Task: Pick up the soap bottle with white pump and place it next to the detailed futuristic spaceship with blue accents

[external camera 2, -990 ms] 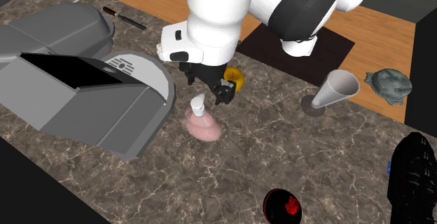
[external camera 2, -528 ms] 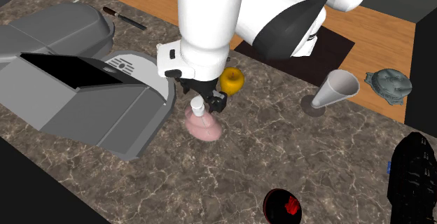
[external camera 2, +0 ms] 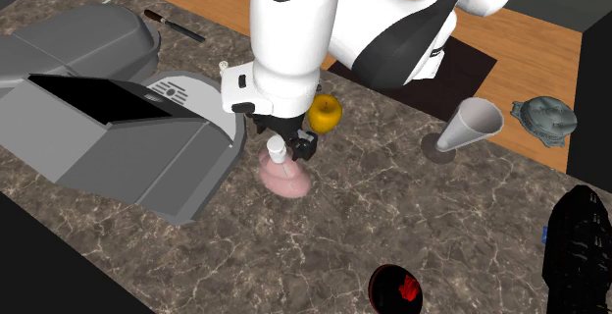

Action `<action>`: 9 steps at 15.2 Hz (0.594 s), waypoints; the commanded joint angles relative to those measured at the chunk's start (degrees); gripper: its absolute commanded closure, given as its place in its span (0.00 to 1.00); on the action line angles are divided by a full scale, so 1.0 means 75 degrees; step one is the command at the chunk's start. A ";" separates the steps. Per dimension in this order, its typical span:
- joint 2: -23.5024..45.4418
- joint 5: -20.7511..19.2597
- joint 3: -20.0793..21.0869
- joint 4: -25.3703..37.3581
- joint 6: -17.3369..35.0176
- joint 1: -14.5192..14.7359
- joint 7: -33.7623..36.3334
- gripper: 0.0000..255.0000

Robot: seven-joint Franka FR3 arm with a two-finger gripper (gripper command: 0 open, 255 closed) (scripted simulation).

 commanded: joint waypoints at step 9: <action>-0.0002 0.0000 0.0000 -0.0004 0.0002 0.0000 0.0000 1.00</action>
